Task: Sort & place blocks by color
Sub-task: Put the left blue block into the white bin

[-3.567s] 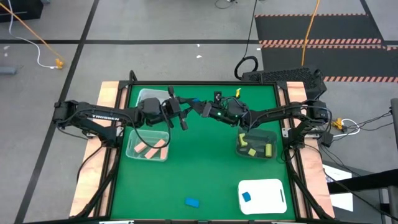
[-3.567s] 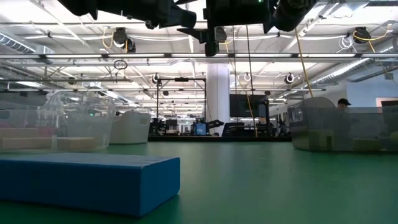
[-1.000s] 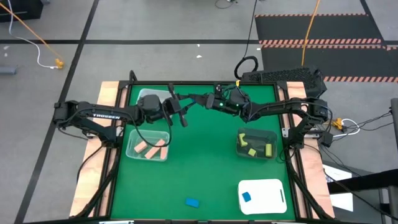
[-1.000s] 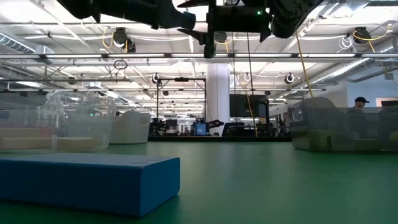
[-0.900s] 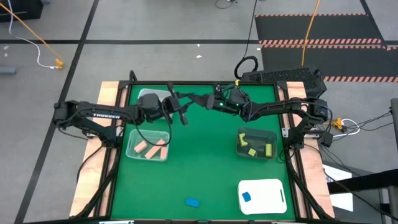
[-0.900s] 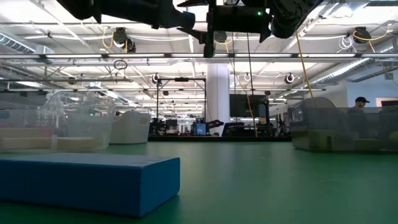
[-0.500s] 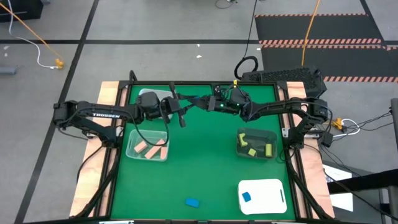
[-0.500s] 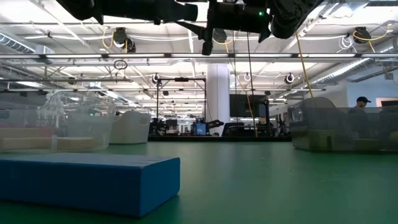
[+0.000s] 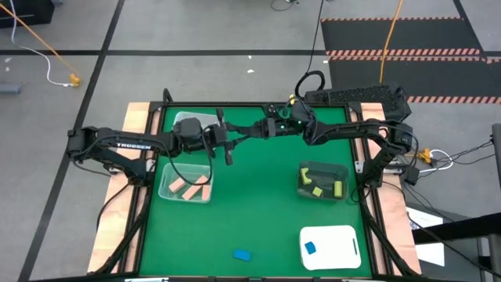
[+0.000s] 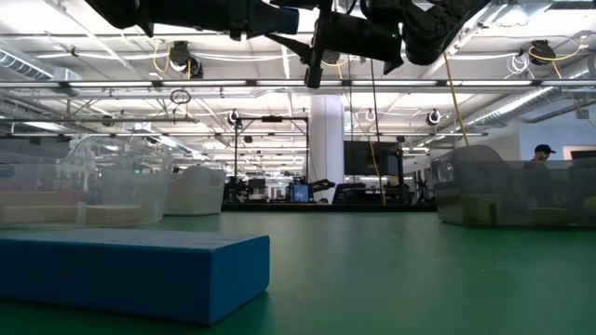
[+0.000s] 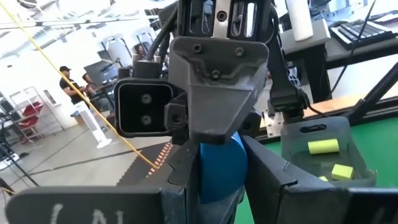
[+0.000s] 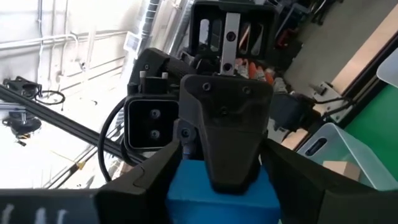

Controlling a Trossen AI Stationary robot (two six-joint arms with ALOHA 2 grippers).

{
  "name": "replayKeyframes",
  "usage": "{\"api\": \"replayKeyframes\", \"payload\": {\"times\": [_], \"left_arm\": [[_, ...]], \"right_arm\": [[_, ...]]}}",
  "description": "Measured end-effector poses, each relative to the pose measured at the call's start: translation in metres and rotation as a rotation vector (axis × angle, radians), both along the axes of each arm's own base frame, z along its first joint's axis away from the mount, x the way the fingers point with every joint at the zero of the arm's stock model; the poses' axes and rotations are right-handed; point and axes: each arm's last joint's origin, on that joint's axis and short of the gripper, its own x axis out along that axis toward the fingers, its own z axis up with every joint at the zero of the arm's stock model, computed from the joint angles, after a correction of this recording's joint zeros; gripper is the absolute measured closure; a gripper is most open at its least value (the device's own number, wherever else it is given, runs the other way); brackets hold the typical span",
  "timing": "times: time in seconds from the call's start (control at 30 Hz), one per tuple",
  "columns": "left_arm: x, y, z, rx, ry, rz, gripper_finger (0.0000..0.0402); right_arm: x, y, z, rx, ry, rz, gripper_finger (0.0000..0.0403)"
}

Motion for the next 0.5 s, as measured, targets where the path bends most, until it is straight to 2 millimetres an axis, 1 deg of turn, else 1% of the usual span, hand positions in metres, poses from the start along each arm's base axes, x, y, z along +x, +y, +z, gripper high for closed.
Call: {"api": "replayKeyframes", "payload": {"times": [0.17,0.3,0.4,0.5], "left_arm": [[0.000,0.000,-0.003,0.032,0.040,0.005,0.0305],[0.000,0.001,-0.010,0.065,0.118,0.021,0.0305],[0.000,0.001,-0.011,0.051,0.132,0.024,0.0305],[0.000,0.001,-0.013,0.055,0.142,0.028,0.0305]], "right_arm": [[0.000,0.000,-0.002,0.014,0.020,0.002,0.0204],[0.001,-0.001,-0.006,0.051,0.073,0.003,0.0223],[0.001,-0.001,-0.010,0.060,0.108,0.001,0.0242],[0.001,-0.001,-0.012,0.054,0.126,-0.003,0.0246]]}}
